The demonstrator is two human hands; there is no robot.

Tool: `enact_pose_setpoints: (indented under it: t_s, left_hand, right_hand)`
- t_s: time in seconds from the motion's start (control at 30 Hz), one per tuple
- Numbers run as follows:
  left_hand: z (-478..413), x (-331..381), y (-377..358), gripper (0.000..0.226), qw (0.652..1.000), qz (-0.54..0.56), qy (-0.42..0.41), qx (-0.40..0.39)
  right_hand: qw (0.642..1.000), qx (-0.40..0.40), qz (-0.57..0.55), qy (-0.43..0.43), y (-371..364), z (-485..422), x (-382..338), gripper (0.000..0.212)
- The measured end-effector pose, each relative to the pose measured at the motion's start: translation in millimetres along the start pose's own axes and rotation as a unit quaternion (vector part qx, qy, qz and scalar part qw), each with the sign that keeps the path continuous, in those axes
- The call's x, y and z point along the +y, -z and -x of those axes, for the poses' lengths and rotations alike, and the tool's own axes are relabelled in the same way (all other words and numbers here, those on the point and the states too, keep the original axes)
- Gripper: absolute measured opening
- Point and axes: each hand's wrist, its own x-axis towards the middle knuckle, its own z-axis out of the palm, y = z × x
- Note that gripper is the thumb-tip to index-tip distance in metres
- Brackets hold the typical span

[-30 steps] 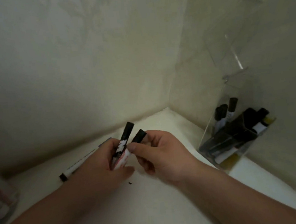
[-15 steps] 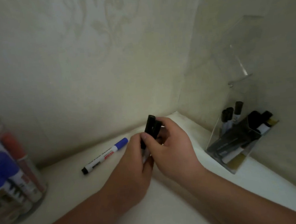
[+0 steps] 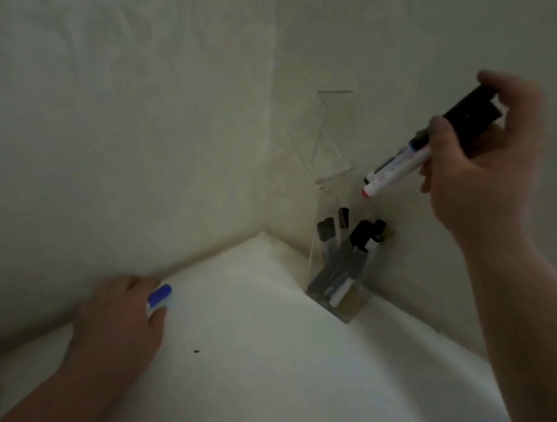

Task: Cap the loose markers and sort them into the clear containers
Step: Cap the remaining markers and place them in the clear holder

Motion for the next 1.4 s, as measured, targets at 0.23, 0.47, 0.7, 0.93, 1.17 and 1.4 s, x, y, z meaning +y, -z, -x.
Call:
enact_pose_setpoints:
  t_s: [0.23, 0.47, 0.7, 0.93, 1.17, 1.4]
  left_hand:
    - [-2.0, -3.2, -8.4, 0.022, 0.998, 0.049, 0.008, -0.028]
    - [1.5, 26.7, 15.3, 0.016, 0.895, 0.431, 0.097, -0.062]
    - [0.0, 33.2, 36.6, 0.039, 0.53, 0.786, 0.252, -0.195]
    - [0.7, 36.5, 39.4, 0.031, 0.562, 0.795, 0.182, -0.137]
    - [-7.6, 75.7, 65.8, 0.03, 0.618, 0.768, 0.085, -0.144]
    - [-23.0, 133.3, 91.6, 0.026, 0.697, 0.702, -0.011, -0.149]
  right_hand:
    - [0.974, -0.185, 0.107, -0.072, -21.1, 31.1, 46.7, 0.031]
    - [0.92, -0.34, 0.195, -0.004, -33.7, 53.3, 71.7, 0.046]
    - [0.967, -0.175, 0.169, -0.08, -29.9, 81.6, 86.2, 0.06]
    - [0.946, -0.182, 0.239, -0.121, -40.9, 86.4, 57.2, 0.082]
    - [0.95, -0.228, 0.147, -0.153, -64.3, 86.5, 35.0, 0.082]
    - [0.968, -0.214, 0.001, -0.127, -68.8, 77.4, 10.3, 0.044]
